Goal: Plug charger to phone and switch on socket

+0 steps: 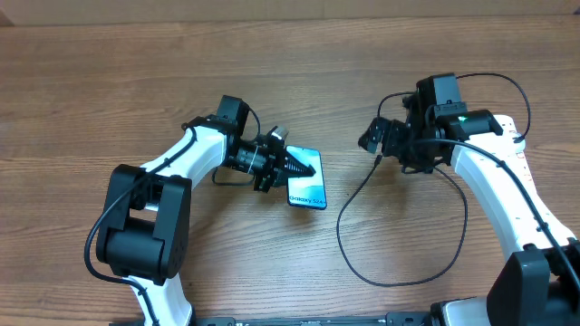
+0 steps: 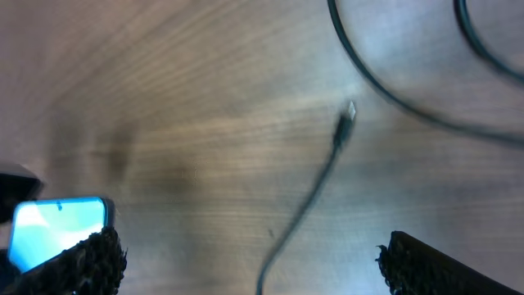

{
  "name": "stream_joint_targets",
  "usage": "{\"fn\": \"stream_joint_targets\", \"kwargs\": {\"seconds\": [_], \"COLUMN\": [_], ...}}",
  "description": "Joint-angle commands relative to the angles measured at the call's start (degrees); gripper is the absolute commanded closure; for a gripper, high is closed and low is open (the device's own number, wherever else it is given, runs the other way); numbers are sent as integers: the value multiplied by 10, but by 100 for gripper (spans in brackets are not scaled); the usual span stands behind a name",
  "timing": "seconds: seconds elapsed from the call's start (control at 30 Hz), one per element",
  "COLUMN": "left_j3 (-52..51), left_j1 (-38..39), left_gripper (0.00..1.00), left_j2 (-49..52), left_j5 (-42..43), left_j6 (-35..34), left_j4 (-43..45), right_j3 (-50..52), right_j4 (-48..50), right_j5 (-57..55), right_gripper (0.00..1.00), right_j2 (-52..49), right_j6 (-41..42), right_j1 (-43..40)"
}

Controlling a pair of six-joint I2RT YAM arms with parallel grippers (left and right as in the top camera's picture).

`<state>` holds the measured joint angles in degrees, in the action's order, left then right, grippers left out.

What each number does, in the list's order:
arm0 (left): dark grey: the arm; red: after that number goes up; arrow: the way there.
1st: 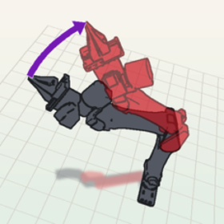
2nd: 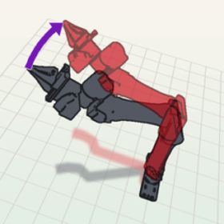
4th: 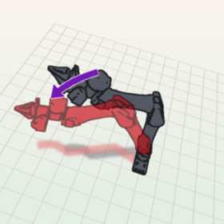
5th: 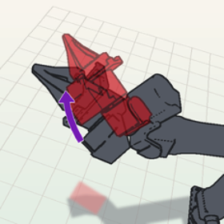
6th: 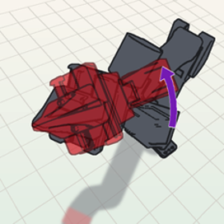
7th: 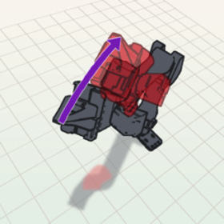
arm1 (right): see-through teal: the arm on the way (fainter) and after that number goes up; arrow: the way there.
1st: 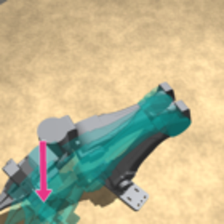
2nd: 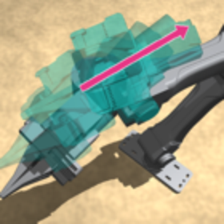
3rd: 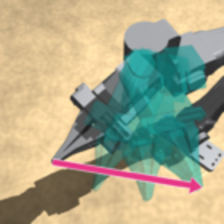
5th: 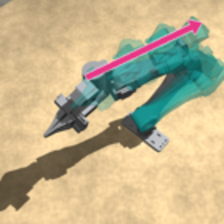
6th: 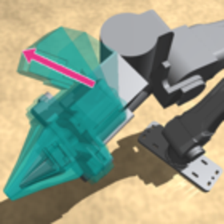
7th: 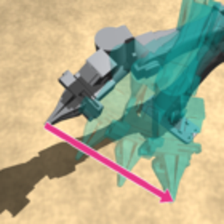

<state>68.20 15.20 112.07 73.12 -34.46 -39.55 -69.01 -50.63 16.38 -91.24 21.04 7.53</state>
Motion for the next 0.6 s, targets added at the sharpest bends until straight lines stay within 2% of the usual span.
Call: {"fn": "stream_joint_targets", "kwargs": {"seconds": [0.0, 0.07, 0.13, 0.2, 0.3, 0.57], "left_j3": [4, 4, 4, 4, 4, 4], "left_j1": [-11, -18, -24, -29, -34, -33], "left_gripper": [96, 96, 96, 96, 96, 96], "left_j2": [-15, -15, -15, -15, -15, -15], "left_j5": [45, 24, 23, 23, 23, 23], "left_j6": [28, 28, 27, 27, 27, 25], "left_j4": [23, 29, 31, 41, 49, 54], "right_j3": [-11, -8, 1, 11, 28, 59], "right_j4": [9, 9, 9, 9, 7, 13], "right_j5": [8, 8, 0, -21, -60, -113], "right_gripper": [0, 9, 22, 30, 30, 31], "right_j2": [7, 7, 7, 7, 7, 7], "right_j6": [15, 15, 22, 43, 77, 105], "right_j1": [1, 4, 7, 11, 17, 24]}}
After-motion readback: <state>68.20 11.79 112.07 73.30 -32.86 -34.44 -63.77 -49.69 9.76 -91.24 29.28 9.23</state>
